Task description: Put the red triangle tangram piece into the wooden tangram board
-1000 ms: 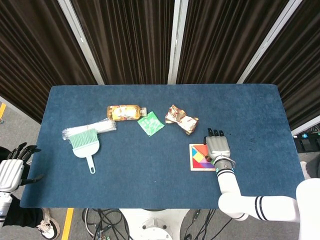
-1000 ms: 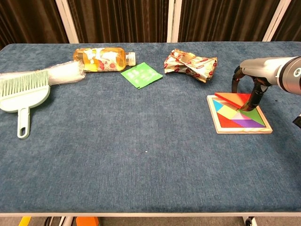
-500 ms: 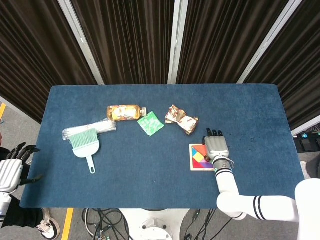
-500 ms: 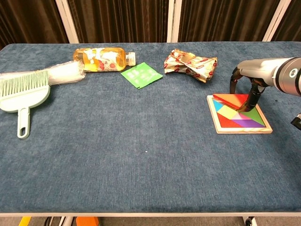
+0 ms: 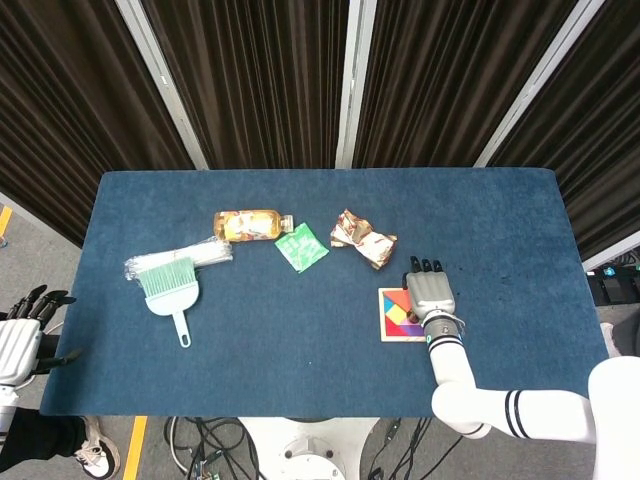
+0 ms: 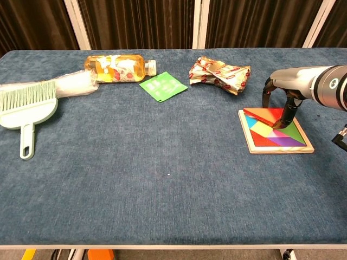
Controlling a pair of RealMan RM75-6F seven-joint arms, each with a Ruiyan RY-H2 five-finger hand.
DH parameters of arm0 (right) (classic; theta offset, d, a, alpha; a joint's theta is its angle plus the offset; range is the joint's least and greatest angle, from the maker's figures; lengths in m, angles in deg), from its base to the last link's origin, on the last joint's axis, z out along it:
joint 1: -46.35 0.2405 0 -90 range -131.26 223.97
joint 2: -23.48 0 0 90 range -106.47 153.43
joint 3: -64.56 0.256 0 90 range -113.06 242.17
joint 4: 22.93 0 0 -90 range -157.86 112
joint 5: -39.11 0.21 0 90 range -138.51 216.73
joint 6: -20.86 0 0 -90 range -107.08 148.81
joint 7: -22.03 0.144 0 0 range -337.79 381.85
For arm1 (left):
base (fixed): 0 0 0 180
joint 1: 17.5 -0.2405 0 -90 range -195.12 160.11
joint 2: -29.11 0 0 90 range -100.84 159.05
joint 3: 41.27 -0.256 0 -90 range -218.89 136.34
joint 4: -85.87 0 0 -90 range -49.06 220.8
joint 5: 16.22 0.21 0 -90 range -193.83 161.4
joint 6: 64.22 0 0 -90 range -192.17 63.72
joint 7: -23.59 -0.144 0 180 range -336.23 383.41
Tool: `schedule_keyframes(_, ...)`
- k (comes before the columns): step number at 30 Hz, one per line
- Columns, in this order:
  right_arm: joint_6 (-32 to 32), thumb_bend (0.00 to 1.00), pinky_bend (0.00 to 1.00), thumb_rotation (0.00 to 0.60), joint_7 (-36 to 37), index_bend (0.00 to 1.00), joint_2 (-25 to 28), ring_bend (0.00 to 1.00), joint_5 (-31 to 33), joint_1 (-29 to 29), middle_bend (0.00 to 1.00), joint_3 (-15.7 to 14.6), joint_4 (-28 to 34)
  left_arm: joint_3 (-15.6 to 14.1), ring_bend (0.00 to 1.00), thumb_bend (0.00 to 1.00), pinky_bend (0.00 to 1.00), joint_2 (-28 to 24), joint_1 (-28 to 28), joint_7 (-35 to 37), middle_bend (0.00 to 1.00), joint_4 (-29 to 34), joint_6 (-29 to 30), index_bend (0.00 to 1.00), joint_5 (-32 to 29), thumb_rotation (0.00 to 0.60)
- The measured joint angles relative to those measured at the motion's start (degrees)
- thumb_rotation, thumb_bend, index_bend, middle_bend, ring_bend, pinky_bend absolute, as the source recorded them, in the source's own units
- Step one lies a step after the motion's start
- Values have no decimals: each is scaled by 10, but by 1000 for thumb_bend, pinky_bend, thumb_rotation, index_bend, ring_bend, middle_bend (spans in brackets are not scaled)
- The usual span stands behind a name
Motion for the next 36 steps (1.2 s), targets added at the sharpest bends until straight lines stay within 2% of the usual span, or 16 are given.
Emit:
schedule_keyframes(14,-8,201,0,600,-3,449,0,0,-1,-5,0,-1,7,-2,68,31,166,-2,1,-2,170,2,-4,244,1,600)
schedule_keyframes(17,-5,196,0,600,-3,399,-2,0,0,-5,0,-1,5,-2,68,31,166,-2,1,-2,170,2,-5,244,1,600)
schedule_keyframes(20,-2,184,0,600,-5,295,-2,0,1,-4,0,0,2,-1,68,30,166,-2,1,-2,170,1,-3,244,1,600)
schedule_keyframes(22,-1,178,0,600,-4,139,-2,0,0,-4,0,0,3,-1,68,30,166,-2,0,-1,170,1,-3,244,1,600)
schedule_keyframes(25,-1,176,0,600,-1,16,-1,0,-5,-5,0,1,4,-1,68,31,166,-2,0,0,170,0,-3,244,1,600)
schedule_keyframes(36,1,176,0,600,21,0,15,0,-35,-18,0,1,18,-1,68,30,167,-1,1,-1,170,1,-3,249,1,600)
